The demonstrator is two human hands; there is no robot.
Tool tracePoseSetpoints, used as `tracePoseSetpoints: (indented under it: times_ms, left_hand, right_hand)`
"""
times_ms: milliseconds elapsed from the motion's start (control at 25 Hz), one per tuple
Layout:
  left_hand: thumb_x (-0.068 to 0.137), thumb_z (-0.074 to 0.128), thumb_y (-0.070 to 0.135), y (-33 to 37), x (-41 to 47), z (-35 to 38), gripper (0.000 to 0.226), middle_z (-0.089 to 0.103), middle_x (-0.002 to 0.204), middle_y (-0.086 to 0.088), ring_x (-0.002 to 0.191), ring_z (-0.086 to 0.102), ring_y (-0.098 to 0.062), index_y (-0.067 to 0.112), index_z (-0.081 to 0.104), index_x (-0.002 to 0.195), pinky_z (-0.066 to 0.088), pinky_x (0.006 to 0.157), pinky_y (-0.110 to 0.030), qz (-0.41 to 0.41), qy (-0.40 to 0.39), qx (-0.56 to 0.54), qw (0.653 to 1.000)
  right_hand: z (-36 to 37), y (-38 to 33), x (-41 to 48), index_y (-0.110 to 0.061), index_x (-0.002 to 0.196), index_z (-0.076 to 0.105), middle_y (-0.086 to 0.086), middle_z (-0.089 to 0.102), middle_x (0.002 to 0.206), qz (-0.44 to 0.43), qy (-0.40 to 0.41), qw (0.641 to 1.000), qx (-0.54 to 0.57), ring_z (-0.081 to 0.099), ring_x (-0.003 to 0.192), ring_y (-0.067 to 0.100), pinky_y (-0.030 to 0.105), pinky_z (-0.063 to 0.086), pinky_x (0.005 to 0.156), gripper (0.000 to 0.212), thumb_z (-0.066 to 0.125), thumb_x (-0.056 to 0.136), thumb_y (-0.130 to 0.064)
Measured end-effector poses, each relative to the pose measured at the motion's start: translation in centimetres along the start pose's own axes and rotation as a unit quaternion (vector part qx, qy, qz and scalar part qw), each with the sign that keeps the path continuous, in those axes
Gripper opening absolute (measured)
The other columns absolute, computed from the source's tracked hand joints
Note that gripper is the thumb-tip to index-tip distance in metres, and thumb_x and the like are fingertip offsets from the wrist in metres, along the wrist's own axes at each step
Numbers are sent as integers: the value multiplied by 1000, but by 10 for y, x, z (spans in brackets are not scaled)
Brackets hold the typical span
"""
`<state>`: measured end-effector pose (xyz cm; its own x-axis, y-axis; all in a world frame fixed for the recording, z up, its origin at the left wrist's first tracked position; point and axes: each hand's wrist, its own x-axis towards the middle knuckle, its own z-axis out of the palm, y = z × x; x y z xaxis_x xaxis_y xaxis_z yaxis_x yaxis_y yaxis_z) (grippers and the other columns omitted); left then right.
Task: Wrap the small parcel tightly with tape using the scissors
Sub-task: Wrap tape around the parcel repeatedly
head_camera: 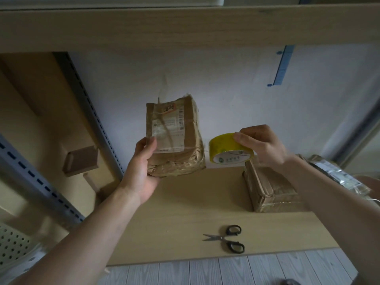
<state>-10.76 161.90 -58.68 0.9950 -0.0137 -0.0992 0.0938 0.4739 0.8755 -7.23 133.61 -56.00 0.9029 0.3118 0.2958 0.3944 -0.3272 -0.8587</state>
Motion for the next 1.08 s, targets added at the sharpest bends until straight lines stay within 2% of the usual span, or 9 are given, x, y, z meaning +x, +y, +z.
tracePoseSetpoints:
  times_ms: [120,240,320,480,640,720,840,920,1080]
  left_hand:
    - [89,58,39,1,-1,-1,62,67,128,-12,114,66,-32,14,43,143,57,78,-42,10,15,0,1000]
    - [91,57,37,4,1,-6,60,62,134,-14,120,62,-33,14,42,144,57,81,-41,18,15,-12,1000]
    - [93,56,37,6,2,-8,58,61,136,-13,124,59,-33,16,43,145,55,87,-43,9,16,-21,1000]
    - [96,51,38,-3,2,-5,54,61,137,-12,125,59,-32,17,46,145,55,88,-43,-15,3,-57,998]
    - [98,47,43,-5,3,0,50,62,137,-16,128,57,-36,13,60,136,45,107,-51,-43,-14,-122,992]
    - [99,46,42,-7,3,2,49,61,137,-17,129,55,-37,11,61,133,43,106,-54,-40,-27,-134,990]
    - [103,38,42,-12,2,2,51,60,138,-20,125,59,-39,8,63,132,47,102,-55,-57,-49,-174,982]
    - [103,39,43,-16,0,3,54,58,139,-22,125,58,-42,5,59,136,46,102,-57,-80,-64,-205,973]
    - [100,43,46,-28,-5,11,54,64,132,-21,121,60,-41,7,66,128,45,106,-54,-113,-62,-211,969]
  right_hand:
    - [-8,6,5,-9,54,51,-6,36,50,-18,9,992,-122,34,48,9,21,24,47,51,63,80,-51]
    - [-11,10,1,-15,51,50,-2,34,50,9,33,959,-281,32,51,15,26,26,49,52,75,79,-51]
    - [-10,9,-1,-17,48,46,-1,34,48,17,44,948,-316,34,50,16,31,30,51,54,75,80,-49]
    - [-7,10,-1,-12,52,51,-2,45,49,65,74,911,-399,50,54,19,29,33,50,66,63,74,-74]
    - [13,10,2,-9,53,53,-1,42,48,64,50,929,-362,44,48,18,28,31,48,72,60,73,-78]
    - [18,8,2,-10,52,52,-1,41,46,58,54,935,-347,42,46,17,28,30,47,72,59,73,-78]
    - [22,3,0,-13,48,45,-3,36,45,45,48,947,-316,36,43,16,27,27,46,73,57,73,-81]
    - [28,1,-2,-13,49,41,-3,32,46,22,38,956,-289,31,44,16,28,24,46,73,55,72,-81]
    - [38,-3,-4,-7,52,48,-3,33,47,-11,38,974,-223,30,44,13,23,22,45,77,54,72,-81]
